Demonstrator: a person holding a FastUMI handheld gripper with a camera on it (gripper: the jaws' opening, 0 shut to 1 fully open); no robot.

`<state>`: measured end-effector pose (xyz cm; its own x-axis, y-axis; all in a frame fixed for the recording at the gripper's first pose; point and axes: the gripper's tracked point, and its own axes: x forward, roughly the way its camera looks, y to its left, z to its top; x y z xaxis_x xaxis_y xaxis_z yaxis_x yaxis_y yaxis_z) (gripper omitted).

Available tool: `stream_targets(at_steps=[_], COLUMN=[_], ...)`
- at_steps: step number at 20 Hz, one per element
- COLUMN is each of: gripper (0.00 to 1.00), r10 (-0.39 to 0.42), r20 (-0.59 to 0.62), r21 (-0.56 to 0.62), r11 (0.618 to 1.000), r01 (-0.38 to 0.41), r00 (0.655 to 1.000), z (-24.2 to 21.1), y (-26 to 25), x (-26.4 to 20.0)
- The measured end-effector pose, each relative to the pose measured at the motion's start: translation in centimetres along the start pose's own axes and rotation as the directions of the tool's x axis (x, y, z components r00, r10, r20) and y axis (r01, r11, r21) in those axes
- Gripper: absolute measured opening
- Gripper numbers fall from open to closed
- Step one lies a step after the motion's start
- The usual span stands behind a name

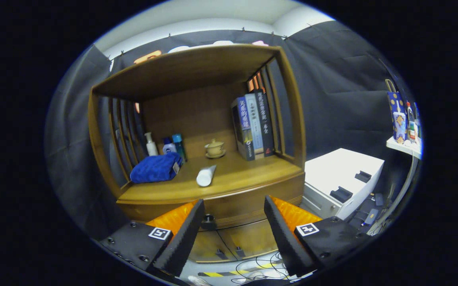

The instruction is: Pull open the drawer, take out the items inside it, and place them on the countertop above the cabinet.

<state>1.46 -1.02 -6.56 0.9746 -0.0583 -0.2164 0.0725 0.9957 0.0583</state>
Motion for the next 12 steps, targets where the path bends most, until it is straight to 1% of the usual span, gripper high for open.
stream_targets(at_steps=[2,5,7,9,12], gripper=[0.99,0.99,0.98,0.98,0.98], r10=[-0.005,-0.024,-0.012,0.009,0.045], r20=[0.01,0.005,0.022,0.042,0.065], r21=[-0.025,-0.114,-0.161,-0.179,-0.168], r11=[1.0,0.993,0.987,0.984,0.985], r01=[0.006,0.025,0.016,-0.001,-0.034], r00=[1.0,1.0,1.0,0.999,0.997], z=[1.2,2.2,3.0,3.9,5.0], y=[-0.6,-1.3,-0.7,0.2,1.7], x=[-1.0,-2.1,-2.6,-3.1,-3.5])
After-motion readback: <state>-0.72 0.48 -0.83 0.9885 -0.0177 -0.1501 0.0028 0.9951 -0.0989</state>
